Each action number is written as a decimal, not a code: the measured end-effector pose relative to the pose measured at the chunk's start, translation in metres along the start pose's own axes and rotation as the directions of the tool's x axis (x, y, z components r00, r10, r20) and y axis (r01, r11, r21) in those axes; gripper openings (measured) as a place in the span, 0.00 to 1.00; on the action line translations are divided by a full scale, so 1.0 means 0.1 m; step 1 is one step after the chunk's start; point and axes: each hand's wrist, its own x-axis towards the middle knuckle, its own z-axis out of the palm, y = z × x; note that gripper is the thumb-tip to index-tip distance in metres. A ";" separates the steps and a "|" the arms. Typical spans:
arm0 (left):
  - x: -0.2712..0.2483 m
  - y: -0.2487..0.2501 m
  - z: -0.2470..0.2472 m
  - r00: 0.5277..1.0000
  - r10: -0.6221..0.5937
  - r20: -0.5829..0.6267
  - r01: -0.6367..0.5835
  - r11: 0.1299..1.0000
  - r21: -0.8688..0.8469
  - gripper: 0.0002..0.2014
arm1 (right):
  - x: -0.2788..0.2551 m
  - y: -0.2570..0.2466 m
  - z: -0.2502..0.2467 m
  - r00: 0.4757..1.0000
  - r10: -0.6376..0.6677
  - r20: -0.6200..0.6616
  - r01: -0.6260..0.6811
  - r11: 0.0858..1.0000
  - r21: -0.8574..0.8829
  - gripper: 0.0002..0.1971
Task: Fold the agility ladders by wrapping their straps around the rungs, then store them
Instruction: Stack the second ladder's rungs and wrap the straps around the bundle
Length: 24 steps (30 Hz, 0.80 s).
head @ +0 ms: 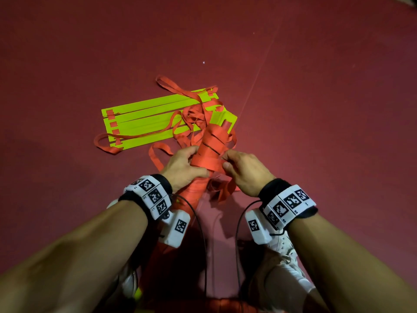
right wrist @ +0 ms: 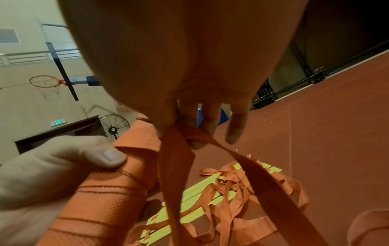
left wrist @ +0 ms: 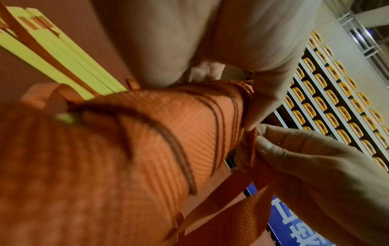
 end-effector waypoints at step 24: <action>0.07 0.07 0.13 0.977 -0.130 -0.170 0.097 0.977 -0.191 0.25 | 0.06 -0.19 0.10 0.984 -0.124 -0.129 0.120 0.992 -0.040 0.06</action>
